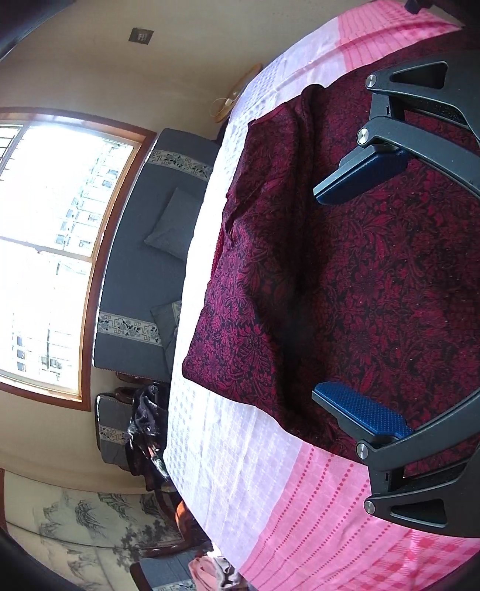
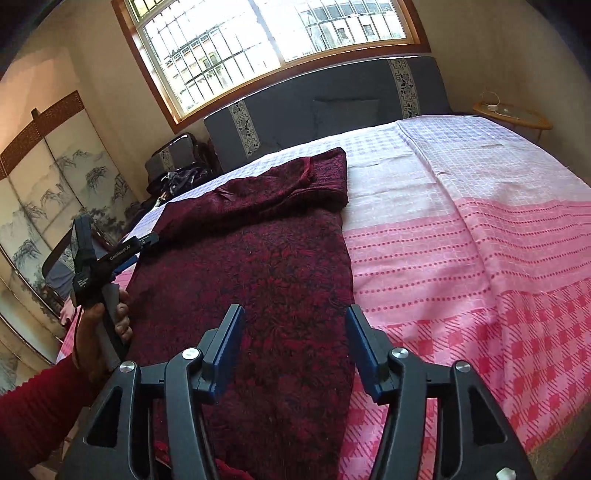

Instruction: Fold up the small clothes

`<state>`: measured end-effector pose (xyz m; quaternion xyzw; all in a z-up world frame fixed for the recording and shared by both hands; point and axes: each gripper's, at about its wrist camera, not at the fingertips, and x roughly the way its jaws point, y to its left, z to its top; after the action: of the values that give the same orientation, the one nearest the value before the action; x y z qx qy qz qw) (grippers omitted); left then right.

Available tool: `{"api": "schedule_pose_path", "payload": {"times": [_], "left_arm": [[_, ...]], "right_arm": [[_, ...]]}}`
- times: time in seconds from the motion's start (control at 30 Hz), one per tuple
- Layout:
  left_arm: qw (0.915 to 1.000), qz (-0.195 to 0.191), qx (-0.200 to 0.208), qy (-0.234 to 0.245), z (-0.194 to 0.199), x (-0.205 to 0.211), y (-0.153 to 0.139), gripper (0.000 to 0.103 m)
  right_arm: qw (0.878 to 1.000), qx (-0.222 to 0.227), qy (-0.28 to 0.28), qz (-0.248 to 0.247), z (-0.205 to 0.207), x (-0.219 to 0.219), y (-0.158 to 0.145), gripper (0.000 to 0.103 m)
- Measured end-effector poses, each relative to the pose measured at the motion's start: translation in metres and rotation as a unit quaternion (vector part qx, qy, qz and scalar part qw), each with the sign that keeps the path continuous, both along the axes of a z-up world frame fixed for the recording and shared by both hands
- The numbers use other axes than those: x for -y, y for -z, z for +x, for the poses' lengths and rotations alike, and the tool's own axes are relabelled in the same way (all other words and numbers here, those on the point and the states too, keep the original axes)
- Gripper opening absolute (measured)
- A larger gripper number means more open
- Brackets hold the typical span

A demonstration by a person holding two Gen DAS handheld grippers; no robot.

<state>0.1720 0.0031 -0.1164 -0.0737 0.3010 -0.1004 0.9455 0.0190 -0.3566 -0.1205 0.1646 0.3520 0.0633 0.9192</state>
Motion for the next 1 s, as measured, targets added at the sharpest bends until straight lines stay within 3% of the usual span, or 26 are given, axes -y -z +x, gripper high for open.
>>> {"api": "schedule_pose_path", "payload": {"times": [0.33, 0.6, 0.8, 0.9, 1.0], "left_arm": [[0.9962, 0.087, 0.002, -0.004, -0.071, 0.007, -0.016, 0.096], [0.9945, 0.103, -0.018, -0.007, -0.102, -0.009, -0.007, 0.096], [0.9939, 0.049, -0.086, 0.049, -0.119, -0.04, 0.006, 0.096], [0.9888, 0.008, -0.126, 0.08, -0.121, -0.065, 0.01, 0.096], [0.9833, 0.001, -0.16, 0.086, -0.12, -0.089, 0.012, 0.096]], "right_arm": [[0.999, -0.009, 0.007, 0.033, -0.026, 0.003, 0.023, 0.063], [0.999, -0.027, 0.003, 0.028, -0.037, -0.006, 0.041, 0.063], [0.998, -0.04, 0.0, 0.05, -0.046, -0.004, 0.054, 0.063], [0.998, -0.04, -0.002, 0.058, -0.048, -0.005, 0.057, 0.063], [0.997, -0.038, -0.007, 0.063, -0.049, -0.006, 0.059, 0.063]]}}
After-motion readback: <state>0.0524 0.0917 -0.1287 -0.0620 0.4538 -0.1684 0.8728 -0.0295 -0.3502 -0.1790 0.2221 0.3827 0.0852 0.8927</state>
